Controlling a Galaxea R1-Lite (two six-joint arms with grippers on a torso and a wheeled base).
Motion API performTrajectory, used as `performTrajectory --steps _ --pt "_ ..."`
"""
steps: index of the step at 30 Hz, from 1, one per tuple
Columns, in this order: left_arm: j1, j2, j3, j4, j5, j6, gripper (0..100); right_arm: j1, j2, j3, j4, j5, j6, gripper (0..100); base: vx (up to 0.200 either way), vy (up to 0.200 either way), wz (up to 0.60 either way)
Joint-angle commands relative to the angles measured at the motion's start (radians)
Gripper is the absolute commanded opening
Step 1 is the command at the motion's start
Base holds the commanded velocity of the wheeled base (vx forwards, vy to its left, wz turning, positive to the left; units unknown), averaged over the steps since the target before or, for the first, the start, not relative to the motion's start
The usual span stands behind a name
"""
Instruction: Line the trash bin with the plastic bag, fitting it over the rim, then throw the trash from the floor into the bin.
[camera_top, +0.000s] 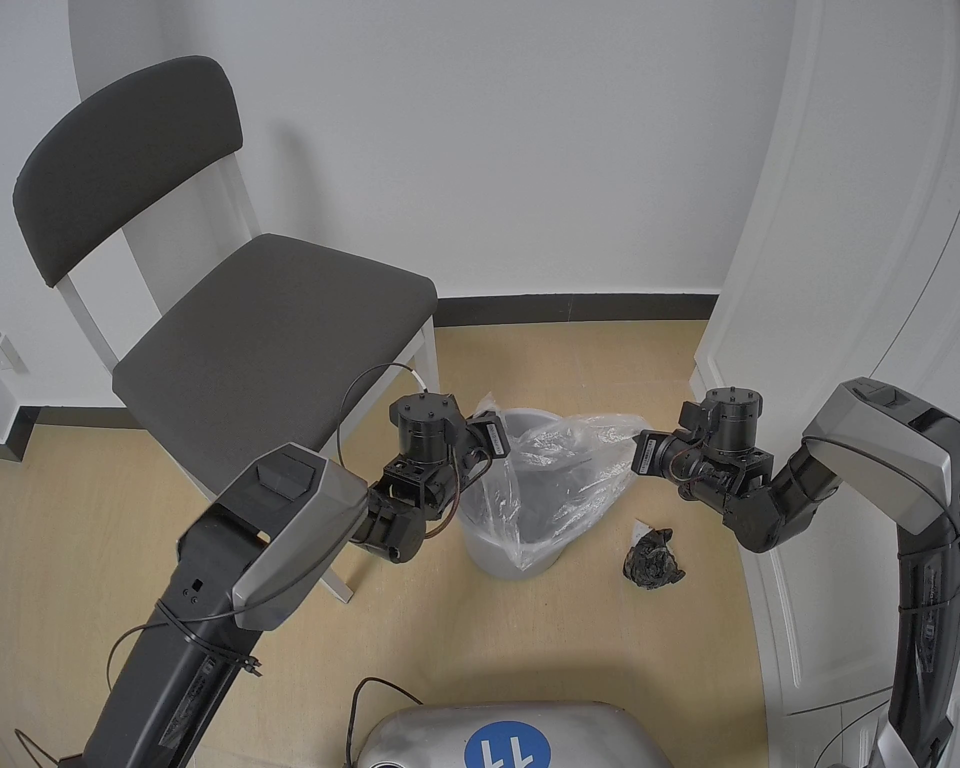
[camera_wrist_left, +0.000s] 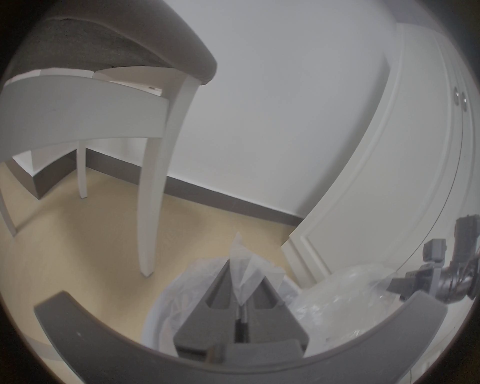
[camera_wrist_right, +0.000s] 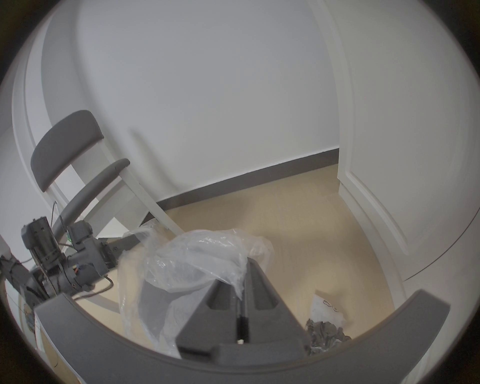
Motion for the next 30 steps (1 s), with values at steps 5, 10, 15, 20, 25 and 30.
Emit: performTrajectory --steps 5,10,15,20,25,30 --pt "0.029 -0.212 0.239 0.112 0.022 0.072 0 -0.013 -0.042 0.023 0.081 -0.002 -0.065 0 0.0 0.0 0.0" --pt "0.044 -0.326 0.337 0.235 0.026 0.1 0 -0.015 -0.069 0.037 0.16 -0.004 -0.099 0 0.0 0.0 0.0" --pt "0.061 -0.383 0.407 0.305 0.026 0.141 0 -0.013 -0.079 0.043 0.225 -0.005 -0.134 0 0.0 0.0 0.0" --pt "0.067 -0.367 0.453 0.29 0.024 0.143 0 -0.01 -0.072 0.056 0.258 -0.007 -0.17 0 0.0 0.0 0.0" --pt "0.067 -0.34 0.466 0.268 0.026 0.146 0 -0.007 -0.07 0.06 0.262 -0.007 -0.171 0 0.0 0.0 0.0" --pt "0.066 -0.343 0.535 0.184 0.026 0.17 0 -0.005 -0.044 0.05 0.262 -0.068 -0.187 0 0.0 0.0 0.0"
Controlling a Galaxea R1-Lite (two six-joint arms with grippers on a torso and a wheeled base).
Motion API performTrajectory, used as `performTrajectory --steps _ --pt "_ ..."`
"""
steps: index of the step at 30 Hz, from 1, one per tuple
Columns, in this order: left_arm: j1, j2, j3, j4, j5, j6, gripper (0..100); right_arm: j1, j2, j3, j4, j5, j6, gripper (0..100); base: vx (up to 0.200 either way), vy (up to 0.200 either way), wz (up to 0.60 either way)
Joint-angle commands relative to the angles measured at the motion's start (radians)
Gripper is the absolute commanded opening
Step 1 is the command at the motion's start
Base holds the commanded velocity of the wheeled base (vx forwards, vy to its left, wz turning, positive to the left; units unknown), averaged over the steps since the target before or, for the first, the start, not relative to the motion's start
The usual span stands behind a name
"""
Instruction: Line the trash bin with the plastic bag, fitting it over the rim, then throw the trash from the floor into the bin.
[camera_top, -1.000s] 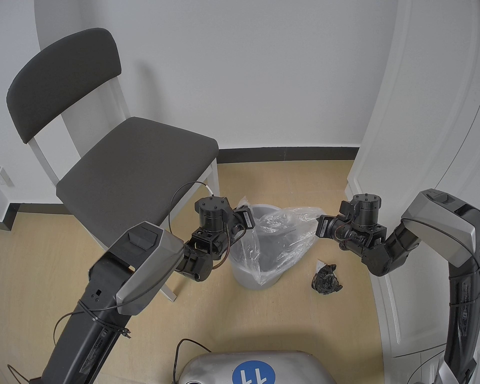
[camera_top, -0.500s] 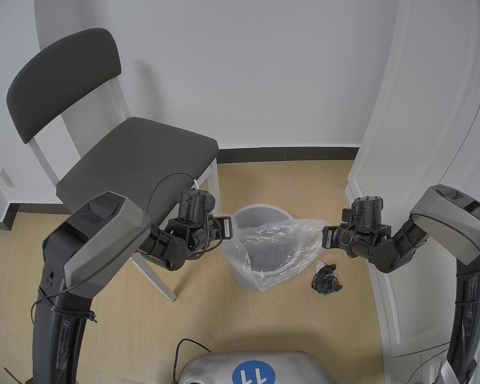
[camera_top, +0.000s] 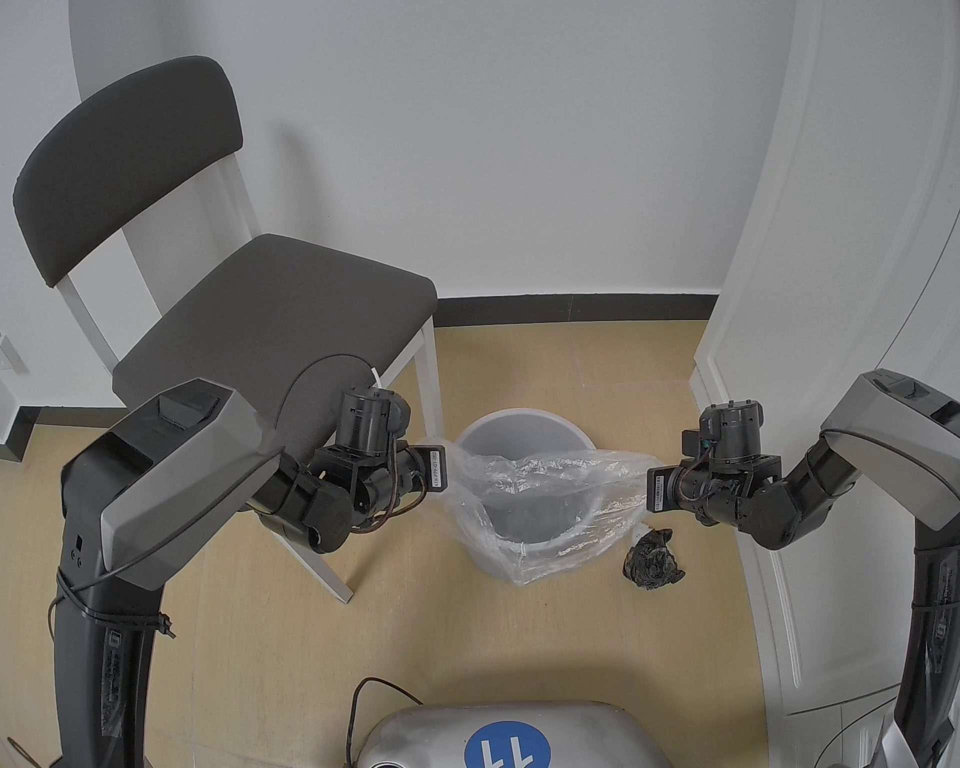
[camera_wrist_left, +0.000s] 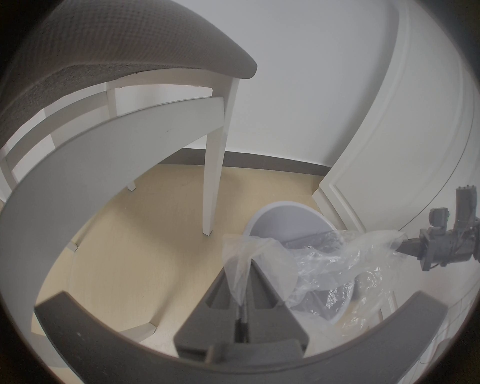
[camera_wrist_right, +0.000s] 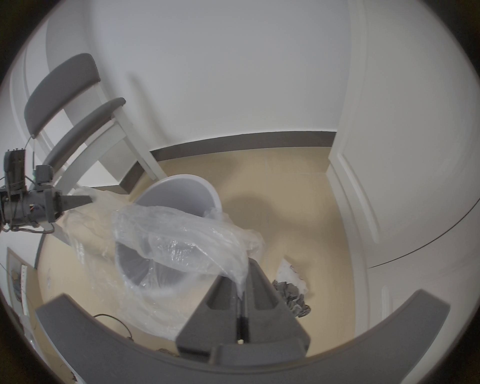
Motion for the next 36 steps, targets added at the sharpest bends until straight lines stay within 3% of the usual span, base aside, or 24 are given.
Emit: performTrajectory --steps 1,10,18,36 --pt "0.001 0.003 0.061 -0.058 0.001 0.03 0 -0.001 0.024 -0.008 0.0 -0.033 -0.014 0 0.0 0.0 0.0" --pt "0.033 0.035 0.071 -0.166 0.001 0.13 0 -0.017 0.058 -0.025 0.0 -0.056 -0.014 0 0.0 0.0 0.0" --pt "0.045 0.111 0.027 -0.173 -0.01 0.121 0 -0.024 0.084 -0.046 -0.001 -0.071 -0.013 0 0.0 0.0 0.0" --pt "0.056 0.108 0.081 -0.081 -0.012 0.131 0 -0.014 0.036 -0.006 0.071 -0.071 -0.05 0 0.0 0.0 0.0"
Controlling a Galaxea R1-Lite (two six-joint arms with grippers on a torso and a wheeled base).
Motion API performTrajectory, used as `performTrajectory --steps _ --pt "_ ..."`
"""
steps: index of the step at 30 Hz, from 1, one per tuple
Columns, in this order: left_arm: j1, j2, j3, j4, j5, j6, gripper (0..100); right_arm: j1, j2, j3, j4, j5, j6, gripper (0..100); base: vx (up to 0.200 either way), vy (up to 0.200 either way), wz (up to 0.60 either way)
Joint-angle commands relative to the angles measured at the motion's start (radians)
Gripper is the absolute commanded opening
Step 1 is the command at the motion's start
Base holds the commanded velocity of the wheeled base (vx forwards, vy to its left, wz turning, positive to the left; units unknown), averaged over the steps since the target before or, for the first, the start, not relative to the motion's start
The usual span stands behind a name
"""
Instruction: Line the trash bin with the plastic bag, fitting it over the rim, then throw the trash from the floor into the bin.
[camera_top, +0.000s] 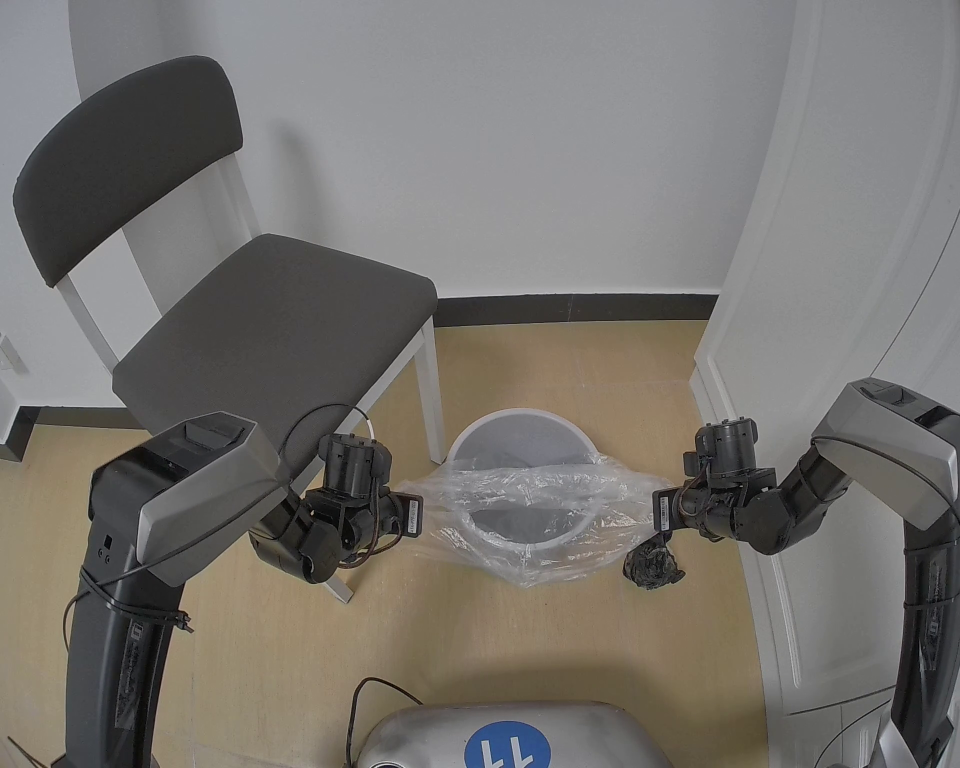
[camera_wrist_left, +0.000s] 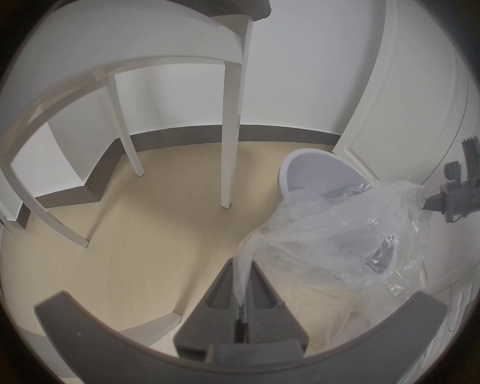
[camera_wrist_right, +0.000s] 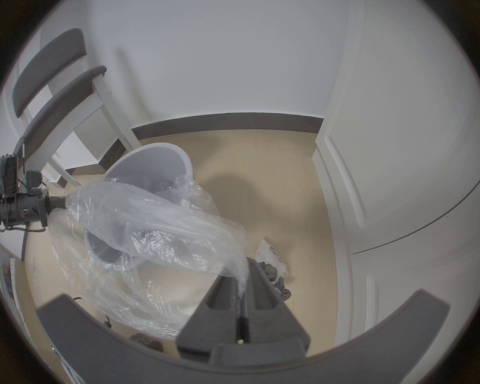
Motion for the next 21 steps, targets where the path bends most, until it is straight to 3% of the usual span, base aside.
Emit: performTrajectory --steps 1,14,21 --pt "0.001 0.005 -0.005 -0.003 0.0 -0.002 0 0.007 -0.008 -0.003 0.0 0.0 0.001 0 0.0 0.0 0.0" --pt "-0.007 0.097 -0.085 -0.106 0.013 -0.011 0 0.032 0.107 -0.081 -0.109 -0.055 0.042 0 0.0 0.0 0.0" --pt "-0.005 0.146 -0.156 -0.117 0.077 -0.017 0 0.04 0.148 -0.125 -0.163 -0.081 0.077 0 0.0 0.0 0.0"
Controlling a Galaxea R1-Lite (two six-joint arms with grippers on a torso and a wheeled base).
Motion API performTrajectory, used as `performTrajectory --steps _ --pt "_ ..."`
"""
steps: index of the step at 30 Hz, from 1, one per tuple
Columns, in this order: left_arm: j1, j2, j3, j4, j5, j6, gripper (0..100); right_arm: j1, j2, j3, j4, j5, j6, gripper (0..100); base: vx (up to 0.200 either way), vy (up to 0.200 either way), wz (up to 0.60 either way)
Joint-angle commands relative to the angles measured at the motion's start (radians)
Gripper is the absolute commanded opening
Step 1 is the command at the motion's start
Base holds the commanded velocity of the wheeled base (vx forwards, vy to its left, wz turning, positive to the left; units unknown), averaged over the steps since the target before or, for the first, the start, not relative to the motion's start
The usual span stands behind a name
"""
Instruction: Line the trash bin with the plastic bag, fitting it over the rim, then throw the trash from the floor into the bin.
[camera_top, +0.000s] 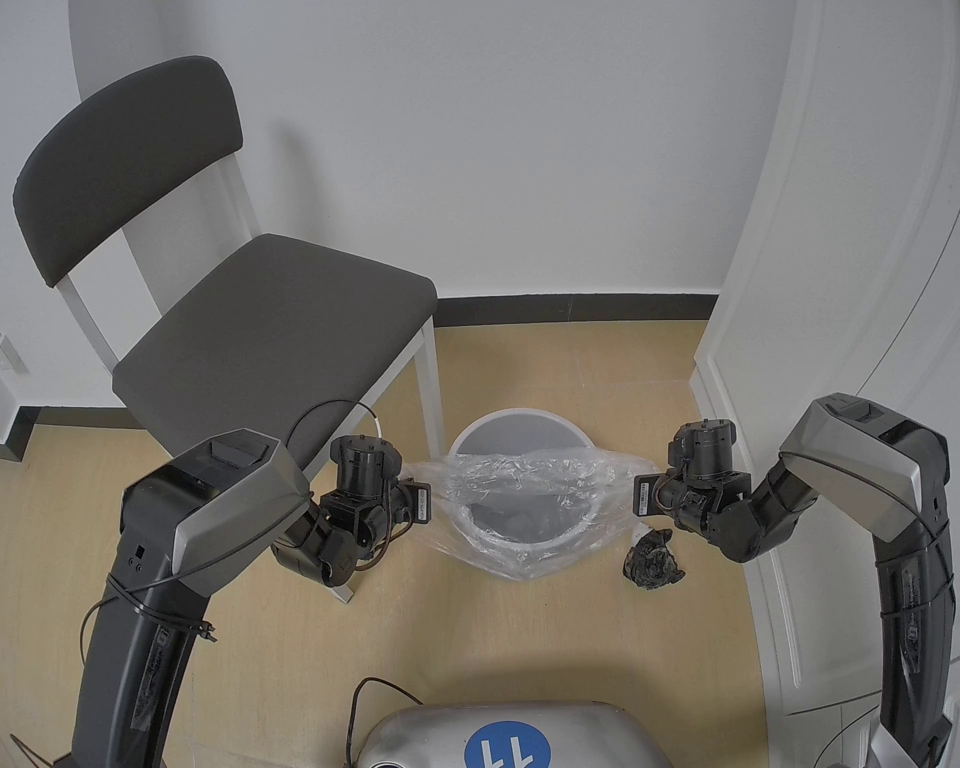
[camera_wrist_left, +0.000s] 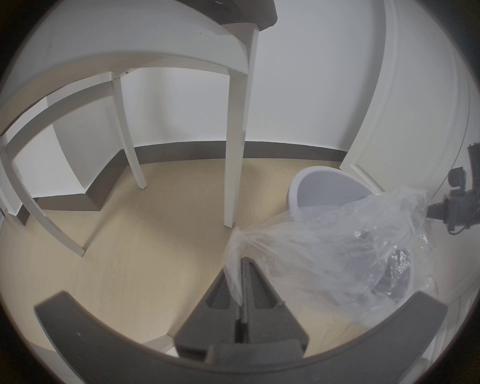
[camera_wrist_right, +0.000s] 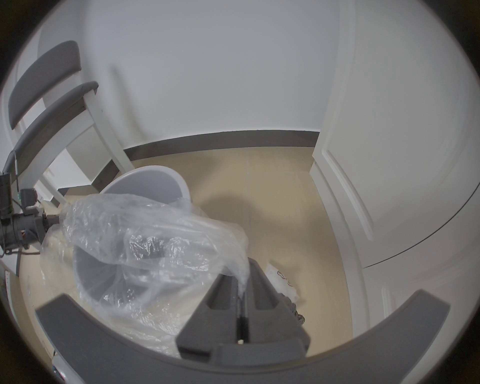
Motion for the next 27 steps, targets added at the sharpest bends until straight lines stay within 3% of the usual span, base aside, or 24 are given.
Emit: performTrajectory --steps 1,13,27 --pt "0.003 0.057 -0.053 -0.027 0.017 -0.002 0 0.009 0.041 -0.025 -0.028 -0.005 0.018 0 0.0 0.0 0.0" --pt "-0.002 0.015 -0.061 -0.076 0.017 -0.079 0 -0.003 -0.059 -0.01 -0.029 -0.005 0.047 0 0.0 0.0 0.0" --pt "0.0 0.0 -0.064 -0.076 0.015 -0.083 0 -0.012 -0.082 -0.016 -0.031 -0.003 0.061 0 0.0 0.0 0.0"
